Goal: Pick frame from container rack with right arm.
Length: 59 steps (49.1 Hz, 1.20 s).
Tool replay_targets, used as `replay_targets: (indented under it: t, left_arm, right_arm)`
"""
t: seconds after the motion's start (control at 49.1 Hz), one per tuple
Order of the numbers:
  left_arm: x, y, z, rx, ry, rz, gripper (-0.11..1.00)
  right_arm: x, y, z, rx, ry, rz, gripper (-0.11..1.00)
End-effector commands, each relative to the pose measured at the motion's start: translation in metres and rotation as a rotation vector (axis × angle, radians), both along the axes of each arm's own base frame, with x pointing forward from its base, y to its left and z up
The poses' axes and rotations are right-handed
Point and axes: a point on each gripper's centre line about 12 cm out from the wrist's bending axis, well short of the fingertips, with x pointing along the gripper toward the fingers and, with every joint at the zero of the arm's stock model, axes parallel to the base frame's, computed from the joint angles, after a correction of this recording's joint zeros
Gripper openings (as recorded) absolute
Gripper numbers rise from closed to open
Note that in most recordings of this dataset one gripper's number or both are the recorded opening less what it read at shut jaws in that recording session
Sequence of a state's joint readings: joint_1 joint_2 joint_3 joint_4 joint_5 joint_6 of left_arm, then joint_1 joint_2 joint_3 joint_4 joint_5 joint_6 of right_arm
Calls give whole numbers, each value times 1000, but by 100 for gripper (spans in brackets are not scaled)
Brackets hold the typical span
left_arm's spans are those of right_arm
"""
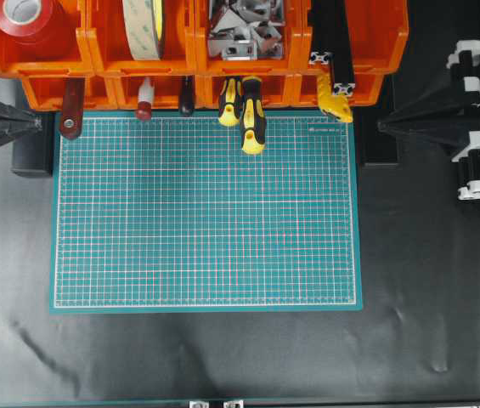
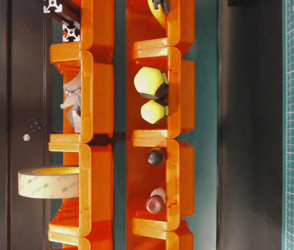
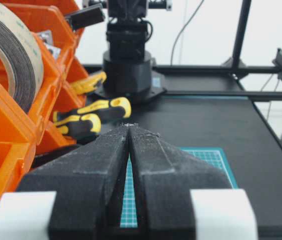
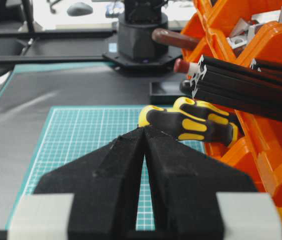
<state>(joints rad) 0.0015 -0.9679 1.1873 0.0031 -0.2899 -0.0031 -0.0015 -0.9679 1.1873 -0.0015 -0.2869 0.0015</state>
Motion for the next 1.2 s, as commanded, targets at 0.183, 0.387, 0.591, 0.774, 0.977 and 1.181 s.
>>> replay_targets:
  t: [0.183,0.387,0.591,0.774,0.977,1.181]
  left_arm:
    - [6,-1,32,23,-51,-5,1]
    - [7,0,36,23,12,-2,1]
    - [7,0,44,23,55,1,1]
    - [7,-1,45,20,58,-3,1]
    - [7,-2,44,20,64,-8,1]
    - [7,-2,42,20,80,-7,1]
  right_arm:
    - [-1,7,48,71,142,23,2]
    - [-11,12,97,60,284,48,2]
    - [-5,17,133,11,370,68,2]
    - [10,19,148,-128,506,47,2]
    - [26,23,157,-342,634,-19,2]
    - [42,33,138,-536,769,-220,2]
